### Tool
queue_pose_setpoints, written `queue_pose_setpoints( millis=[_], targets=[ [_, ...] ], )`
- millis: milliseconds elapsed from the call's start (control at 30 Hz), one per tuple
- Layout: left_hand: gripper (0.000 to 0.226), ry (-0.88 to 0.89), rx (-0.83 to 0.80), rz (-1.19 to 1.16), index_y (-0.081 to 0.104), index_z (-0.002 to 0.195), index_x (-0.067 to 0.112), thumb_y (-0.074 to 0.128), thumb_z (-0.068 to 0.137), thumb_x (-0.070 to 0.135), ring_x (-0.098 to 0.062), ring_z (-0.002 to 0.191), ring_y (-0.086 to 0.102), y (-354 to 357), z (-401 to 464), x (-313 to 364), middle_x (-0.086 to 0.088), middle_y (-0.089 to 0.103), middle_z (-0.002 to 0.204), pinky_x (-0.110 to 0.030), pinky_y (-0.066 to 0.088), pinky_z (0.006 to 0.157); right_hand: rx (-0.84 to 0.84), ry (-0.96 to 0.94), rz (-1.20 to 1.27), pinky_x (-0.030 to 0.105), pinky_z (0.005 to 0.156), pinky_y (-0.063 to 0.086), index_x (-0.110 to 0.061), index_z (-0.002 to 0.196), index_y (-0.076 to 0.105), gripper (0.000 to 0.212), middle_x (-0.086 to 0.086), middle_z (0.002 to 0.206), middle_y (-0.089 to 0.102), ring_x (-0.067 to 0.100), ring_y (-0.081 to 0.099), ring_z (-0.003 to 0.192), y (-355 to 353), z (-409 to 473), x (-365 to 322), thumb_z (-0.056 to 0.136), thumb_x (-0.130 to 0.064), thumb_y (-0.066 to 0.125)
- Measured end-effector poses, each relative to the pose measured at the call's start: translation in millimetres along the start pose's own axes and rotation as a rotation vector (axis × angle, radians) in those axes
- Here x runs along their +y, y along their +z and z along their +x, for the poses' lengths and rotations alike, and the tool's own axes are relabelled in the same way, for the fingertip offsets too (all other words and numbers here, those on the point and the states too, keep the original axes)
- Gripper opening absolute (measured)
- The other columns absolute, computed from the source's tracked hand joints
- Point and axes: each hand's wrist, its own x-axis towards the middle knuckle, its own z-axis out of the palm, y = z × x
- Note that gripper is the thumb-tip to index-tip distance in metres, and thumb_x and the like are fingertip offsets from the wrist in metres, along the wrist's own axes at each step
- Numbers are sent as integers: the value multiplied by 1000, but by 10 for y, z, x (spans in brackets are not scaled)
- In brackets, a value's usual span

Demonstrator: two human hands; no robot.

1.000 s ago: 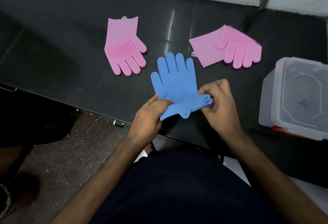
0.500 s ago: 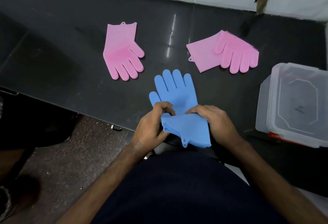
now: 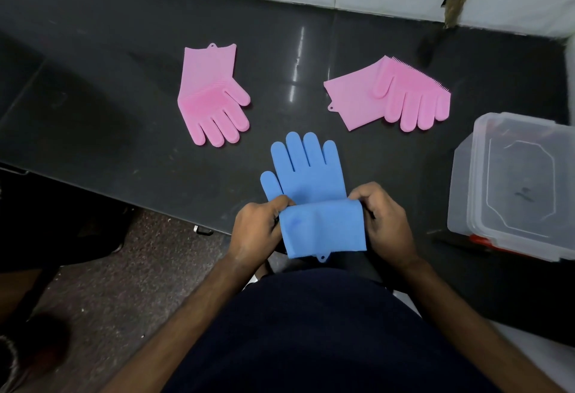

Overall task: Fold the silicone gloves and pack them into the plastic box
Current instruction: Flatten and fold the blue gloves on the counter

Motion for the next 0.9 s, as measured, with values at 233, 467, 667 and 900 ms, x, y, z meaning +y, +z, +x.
queue_pose_setpoints(
  millis=[233,467,667,900],
  targets=[
    [25,-141,-19,-97,71,73,21,63,91,7,-21,57,63,23,119,-60,-2,69,61,-38,53,56,17,60,40,25,69,55,-24,107,63,35,-11,95,70,12,70,87,43,72,-3,86,3,68],
    [64,-453,22,-370,45,60,-5,72,79,50,-20,53,32,108,351,-190,-13,37,54,-29,31,49,121,111,-247,35,56,43,-9,95,56,5,1,67,57,24,58,59,211,345,-33,97,-6,52],
    [80,-583,47,-606,38,53,3,82,74,66,-25,60,49,171,497,-257,-13,49,61,-39,39,57,-23,175,-548,43,59,47,-9,92,47,34,7,62,53,38,57,60,267,645,-132,108,-37,37],
    [81,-643,82,-688,40,54,-2,80,77,65,-27,63,54,215,490,-280,-15,55,63,-40,43,61,-92,306,-580,35,64,40,-17,88,47,34,-2,72,54,32,63,76,231,815,-182,106,-45,38]
  ],
)
